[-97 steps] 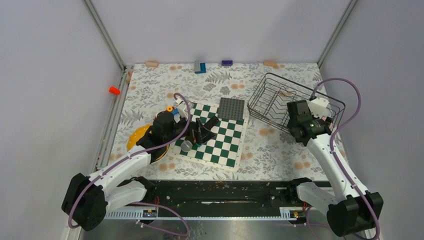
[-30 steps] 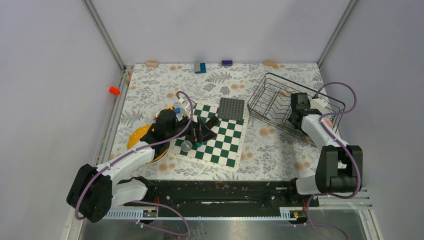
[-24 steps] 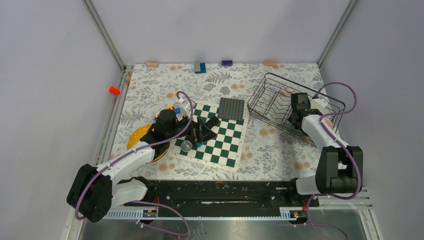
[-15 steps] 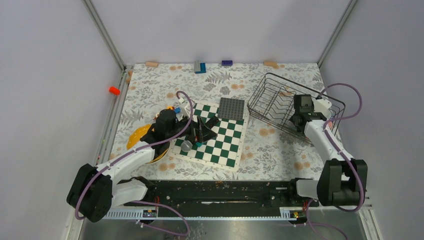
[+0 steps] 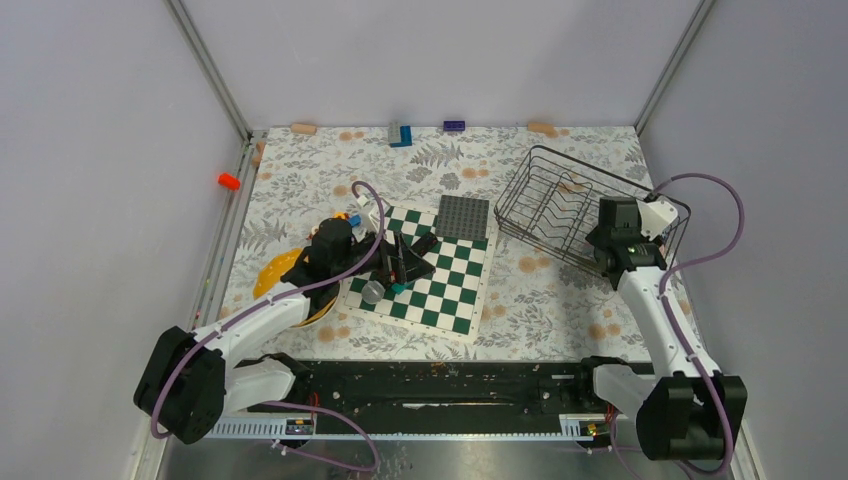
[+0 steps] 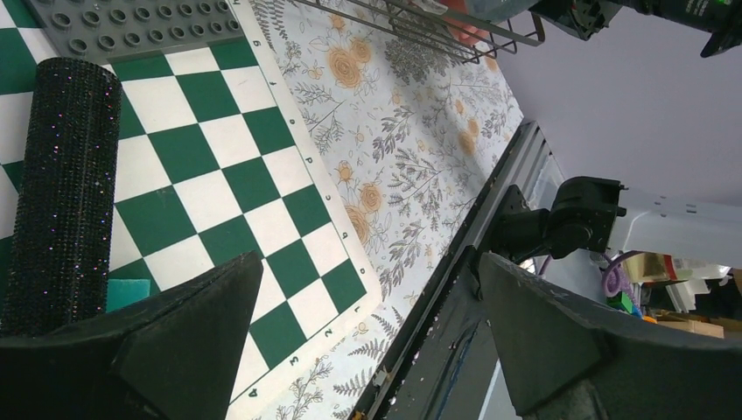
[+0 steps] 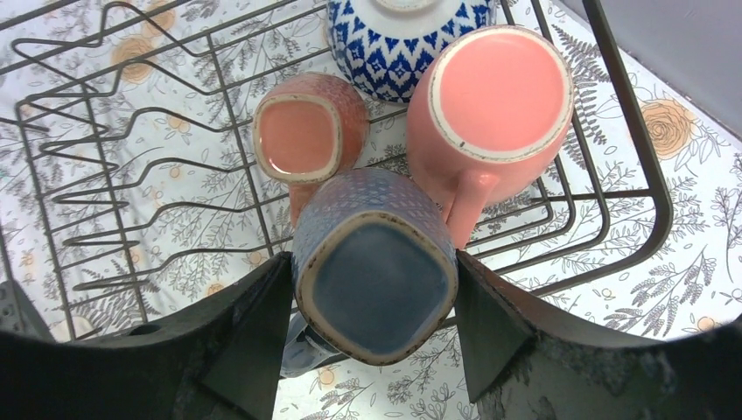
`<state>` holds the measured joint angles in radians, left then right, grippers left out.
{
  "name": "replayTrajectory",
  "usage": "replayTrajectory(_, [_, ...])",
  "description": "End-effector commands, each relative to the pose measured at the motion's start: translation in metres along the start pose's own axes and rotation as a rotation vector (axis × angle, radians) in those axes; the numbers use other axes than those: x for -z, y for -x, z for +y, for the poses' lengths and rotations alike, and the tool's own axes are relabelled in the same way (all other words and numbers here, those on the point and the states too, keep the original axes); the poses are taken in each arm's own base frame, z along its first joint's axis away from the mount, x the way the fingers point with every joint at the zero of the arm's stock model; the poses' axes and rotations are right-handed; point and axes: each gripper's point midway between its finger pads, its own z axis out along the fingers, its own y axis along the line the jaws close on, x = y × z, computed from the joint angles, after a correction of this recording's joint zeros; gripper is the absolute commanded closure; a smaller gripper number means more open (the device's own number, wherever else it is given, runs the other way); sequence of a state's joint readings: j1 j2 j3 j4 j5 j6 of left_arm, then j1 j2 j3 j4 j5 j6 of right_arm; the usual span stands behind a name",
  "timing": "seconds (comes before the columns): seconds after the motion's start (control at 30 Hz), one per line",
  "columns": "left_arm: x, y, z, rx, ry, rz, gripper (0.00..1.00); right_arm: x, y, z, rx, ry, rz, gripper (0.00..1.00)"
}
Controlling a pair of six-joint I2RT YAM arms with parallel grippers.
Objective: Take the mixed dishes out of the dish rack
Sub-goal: Pick up the cup from the dish rack.
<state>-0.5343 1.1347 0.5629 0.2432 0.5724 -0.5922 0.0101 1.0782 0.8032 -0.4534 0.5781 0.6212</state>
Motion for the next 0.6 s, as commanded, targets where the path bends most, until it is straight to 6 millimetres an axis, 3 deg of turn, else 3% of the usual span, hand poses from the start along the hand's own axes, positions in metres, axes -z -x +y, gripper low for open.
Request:
replayTrajectory(0.0, [0.0, 0.021, -0.019, -0.031, -0.071, -0.057, 0.01, 0.012, 0.026, 0.014, -0.077, 0.105, -0.101, 0.78])
replayTrajectory(0.23, [-0.003, 0.026, -0.023, 0.016, -0.094, -0.071, 0.01, 0.041, 0.031, 0.037, -0.148, 0.363, -0.163, 0.81])
replayTrajectory(0.37, [-0.01, 0.028, -0.024, 0.059, -0.118, -0.078, 0.01, 0.074, 0.023, 0.074, -0.178, 0.673, -0.141, 0.82])
replayTrajectory(0.57, [-0.019, 0.026, -0.045, 0.095, -0.265, -0.041, 0.01, 0.127, 0.005, 0.115, -0.194, 1.05, -0.019, 0.83])
